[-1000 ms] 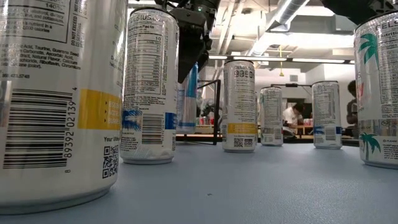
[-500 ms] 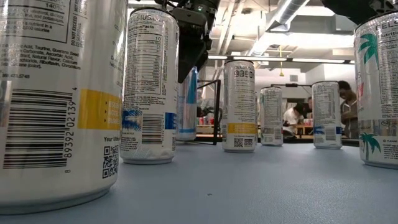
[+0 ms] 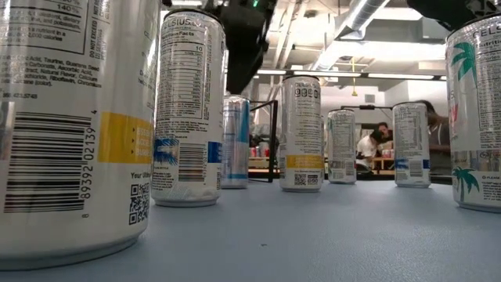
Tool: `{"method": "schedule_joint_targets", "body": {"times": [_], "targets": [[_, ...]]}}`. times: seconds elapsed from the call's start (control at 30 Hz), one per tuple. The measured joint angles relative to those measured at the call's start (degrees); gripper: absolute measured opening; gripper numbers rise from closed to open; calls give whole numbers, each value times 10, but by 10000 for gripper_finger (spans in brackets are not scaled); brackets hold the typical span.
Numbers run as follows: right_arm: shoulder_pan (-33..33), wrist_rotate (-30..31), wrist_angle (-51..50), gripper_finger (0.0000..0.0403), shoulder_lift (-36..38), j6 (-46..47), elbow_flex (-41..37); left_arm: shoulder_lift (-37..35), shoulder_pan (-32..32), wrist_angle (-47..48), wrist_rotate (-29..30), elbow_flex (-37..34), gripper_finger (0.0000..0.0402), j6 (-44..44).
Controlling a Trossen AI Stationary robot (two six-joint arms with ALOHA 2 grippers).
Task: Place canned beverage on shelf
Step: Put the blue can aligned with the other blue soda can on the shelf
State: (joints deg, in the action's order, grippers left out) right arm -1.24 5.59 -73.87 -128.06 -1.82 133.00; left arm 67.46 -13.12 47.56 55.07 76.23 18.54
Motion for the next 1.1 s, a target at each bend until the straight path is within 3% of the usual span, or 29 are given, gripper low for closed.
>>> {"method": "schedule_joint_targets", "body": {"times": [0.23,0.33,0.5,0.57,0.73,0.9,1.1], "targets": [[8,4,-97,256,88,8,14,1,5,6,-14,-6,313,19],[30,6,-152,256,146,36,14,3,10,-15,-31,-34,313,-11],[95,51,-162,256,266,84,-16,3,35,-131,-125,-102,313,-94],[131,88,-160,256,320,117,-39,3,52,-210,-188,-137,313,-143],[247,253,-149,256,444,246,-126,3,104,-365,-281,-210,313,-209],[345,378,-148,256,535,376,-249,11,123,-415,-313,-221,313,-213],[410,438,-138,256,614,515,-419,55,110,-449,-337,-221,313,-221]]}}
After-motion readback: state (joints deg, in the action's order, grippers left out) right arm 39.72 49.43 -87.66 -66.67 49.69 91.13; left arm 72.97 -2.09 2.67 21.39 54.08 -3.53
